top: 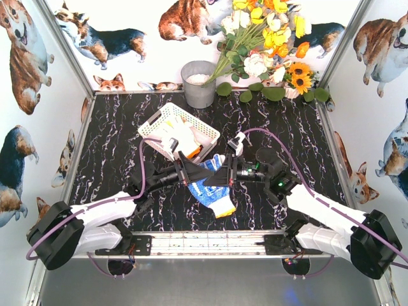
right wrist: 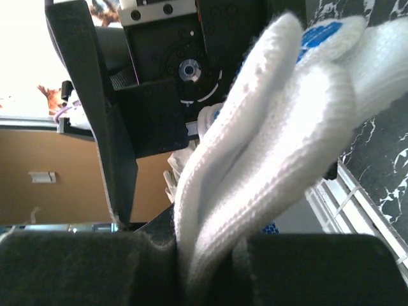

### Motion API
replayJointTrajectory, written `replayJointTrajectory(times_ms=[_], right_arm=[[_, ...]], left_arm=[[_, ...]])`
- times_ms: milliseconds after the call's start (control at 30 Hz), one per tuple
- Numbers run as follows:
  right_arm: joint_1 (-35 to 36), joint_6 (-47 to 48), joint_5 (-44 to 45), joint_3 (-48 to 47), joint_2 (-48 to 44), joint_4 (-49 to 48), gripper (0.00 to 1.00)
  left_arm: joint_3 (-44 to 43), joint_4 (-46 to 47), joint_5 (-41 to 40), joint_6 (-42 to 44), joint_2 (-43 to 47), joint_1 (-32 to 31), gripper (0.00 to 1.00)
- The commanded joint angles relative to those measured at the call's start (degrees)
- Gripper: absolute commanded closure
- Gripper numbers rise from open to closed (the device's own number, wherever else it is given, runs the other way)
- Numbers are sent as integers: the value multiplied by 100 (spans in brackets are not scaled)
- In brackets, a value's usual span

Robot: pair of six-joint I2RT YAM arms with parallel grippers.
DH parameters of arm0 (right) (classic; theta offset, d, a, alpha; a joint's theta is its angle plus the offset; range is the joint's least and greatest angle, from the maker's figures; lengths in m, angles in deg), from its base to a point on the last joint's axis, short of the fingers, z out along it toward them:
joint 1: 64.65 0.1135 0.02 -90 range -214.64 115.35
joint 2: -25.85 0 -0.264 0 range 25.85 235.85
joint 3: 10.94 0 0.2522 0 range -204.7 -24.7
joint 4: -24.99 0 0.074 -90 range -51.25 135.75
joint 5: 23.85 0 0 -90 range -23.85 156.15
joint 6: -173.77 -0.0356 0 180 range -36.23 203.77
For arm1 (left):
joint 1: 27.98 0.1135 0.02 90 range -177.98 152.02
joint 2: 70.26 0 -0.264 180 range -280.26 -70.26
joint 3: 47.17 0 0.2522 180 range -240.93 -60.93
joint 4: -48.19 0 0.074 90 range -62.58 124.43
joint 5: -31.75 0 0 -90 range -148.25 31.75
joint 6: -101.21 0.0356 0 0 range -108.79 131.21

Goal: Put the gloves into the storage basket
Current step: Place the glove in the bin.

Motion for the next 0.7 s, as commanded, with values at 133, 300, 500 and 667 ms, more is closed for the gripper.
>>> replayJointTrajectory(times_ms=[133, 300, 500, 667], right_arm=[[136, 227, -302, -332, 60, -342, 100], [156, 266, -351, -352, 77, -345, 100], [183, 330, -367, -398, 89, -300, 100], [184, 667, -231, -584, 124, 354, 100]], left_arm=[[-95, 664, -271, -331, 287, 56, 0], [-67, 430, -456, -191, 527, 58, 3], [-53, 351, -555, -183, 572, 53, 20], [-85, 112, -617, -20, 586, 75, 40]])
